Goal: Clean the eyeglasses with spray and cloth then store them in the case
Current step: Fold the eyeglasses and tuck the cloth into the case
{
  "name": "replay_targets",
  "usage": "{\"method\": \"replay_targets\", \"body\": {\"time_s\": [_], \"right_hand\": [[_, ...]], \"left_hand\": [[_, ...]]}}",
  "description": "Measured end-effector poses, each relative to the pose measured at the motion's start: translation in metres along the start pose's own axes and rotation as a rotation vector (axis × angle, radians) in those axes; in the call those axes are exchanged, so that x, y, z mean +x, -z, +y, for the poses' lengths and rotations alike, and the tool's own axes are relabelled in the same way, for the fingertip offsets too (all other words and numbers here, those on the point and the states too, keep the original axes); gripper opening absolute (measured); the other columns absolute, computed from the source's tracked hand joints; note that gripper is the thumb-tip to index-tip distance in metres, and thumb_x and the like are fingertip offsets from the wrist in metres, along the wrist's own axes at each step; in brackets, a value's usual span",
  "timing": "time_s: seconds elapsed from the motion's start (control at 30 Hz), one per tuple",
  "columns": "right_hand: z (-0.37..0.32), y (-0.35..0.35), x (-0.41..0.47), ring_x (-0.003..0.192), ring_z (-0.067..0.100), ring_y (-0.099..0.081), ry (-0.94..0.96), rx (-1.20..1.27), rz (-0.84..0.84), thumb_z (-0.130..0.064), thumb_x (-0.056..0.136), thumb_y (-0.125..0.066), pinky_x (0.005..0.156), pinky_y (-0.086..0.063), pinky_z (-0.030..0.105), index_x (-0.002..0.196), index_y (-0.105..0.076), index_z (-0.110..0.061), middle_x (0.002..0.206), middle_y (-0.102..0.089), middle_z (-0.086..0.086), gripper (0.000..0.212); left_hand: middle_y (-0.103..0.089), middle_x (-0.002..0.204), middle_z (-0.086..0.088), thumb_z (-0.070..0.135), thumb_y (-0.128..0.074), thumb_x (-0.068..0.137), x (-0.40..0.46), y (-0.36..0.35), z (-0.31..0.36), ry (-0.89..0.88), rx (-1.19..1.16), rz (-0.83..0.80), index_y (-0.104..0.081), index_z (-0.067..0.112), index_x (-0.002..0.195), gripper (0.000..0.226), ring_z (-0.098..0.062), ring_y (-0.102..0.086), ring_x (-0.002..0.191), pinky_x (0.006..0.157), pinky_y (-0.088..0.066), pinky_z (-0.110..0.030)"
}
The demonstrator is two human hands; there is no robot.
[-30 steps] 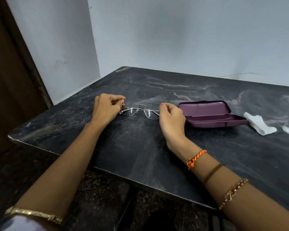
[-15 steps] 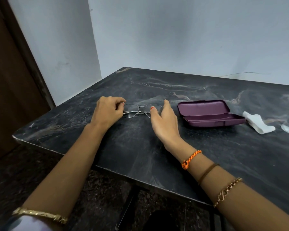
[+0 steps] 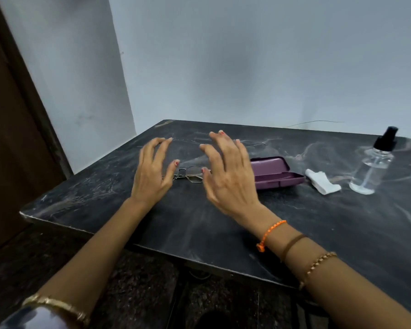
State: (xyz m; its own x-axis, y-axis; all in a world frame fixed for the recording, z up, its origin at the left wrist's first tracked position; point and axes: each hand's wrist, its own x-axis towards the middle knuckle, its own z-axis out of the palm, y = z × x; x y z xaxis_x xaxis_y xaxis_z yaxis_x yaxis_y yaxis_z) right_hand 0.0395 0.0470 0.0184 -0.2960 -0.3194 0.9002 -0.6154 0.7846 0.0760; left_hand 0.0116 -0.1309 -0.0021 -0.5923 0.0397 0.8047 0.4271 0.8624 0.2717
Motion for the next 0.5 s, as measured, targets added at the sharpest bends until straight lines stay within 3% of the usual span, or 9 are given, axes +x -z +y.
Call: {"method": "replay_targets", "body": {"time_s": [0.1,0.17,0.3,0.4,0.5], "right_hand": [[0.038,0.032,-0.006,0.120,0.020,-0.040,0.107,-0.107,0.090,-0.024,0.079,-0.051,0.101,-0.030,0.045,0.115,-0.044,-0.015,0.125,-0.038,0.005,0.038],[0.065,0.049,-0.013,0.113,0.019,-0.044,0.080,-0.136,0.076,-0.029,0.079,-0.051,0.097,-0.031,0.044,0.112,-0.046,-0.015,0.119,-0.041,0.004,0.036],[0.110,0.070,-0.042,0.098,0.024,-0.047,-0.119,-0.181,-0.046,-0.033,0.079,-0.050,0.084,-0.036,0.037,0.109,-0.047,-0.012,0.109,-0.056,0.014,0.036],[0.121,0.077,-0.052,0.098,0.024,-0.045,-0.281,-0.208,-0.103,-0.030,0.080,-0.050,0.081,-0.036,0.034,0.106,-0.052,-0.006,0.103,-0.062,0.021,0.035],[0.124,0.075,-0.053,0.098,0.025,-0.048,-0.471,-0.197,-0.132,-0.020,0.076,-0.048,0.079,-0.038,0.032,0.103,-0.057,-0.003,0.106,-0.059,0.020,0.034]], "left_hand": [[-0.052,0.122,-0.021,0.036,-0.043,0.087,0.004,-0.013,0.041,-0.035,-0.001,0.042,-0.046,-0.001,0.123,0.052,-0.031,-0.031,0.123,0.102,-0.030,-0.041],[-0.055,0.119,-0.021,0.037,-0.042,0.088,0.009,-0.027,0.070,-0.089,-0.034,0.069,-0.047,-0.001,0.119,0.049,-0.030,-0.030,0.124,0.103,-0.026,-0.040],[-0.056,0.117,-0.019,0.046,-0.026,0.094,0.011,-0.060,0.119,-0.166,-0.205,0.026,-0.047,0.005,0.116,0.051,-0.027,-0.032,0.124,0.105,-0.023,-0.035],[-0.058,0.116,-0.018,0.046,-0.028,0.094,0.005,-0.074,0.134,-0.297,-0.223,-0.027,-0.047,0.008,0.116,0.047,-0.026,-0.033,0.124,0.103,-0.027,-0.040],[-0.059,0.113,-0.016,0.046,-0.032,0.093,0.006,-0.078,0.133,-0.261,-0.248,-0.034,-0.052,0.005,0.112,0.050,-0.025,-0.035,0.122,0.103,-0.026,-0.036]]}}
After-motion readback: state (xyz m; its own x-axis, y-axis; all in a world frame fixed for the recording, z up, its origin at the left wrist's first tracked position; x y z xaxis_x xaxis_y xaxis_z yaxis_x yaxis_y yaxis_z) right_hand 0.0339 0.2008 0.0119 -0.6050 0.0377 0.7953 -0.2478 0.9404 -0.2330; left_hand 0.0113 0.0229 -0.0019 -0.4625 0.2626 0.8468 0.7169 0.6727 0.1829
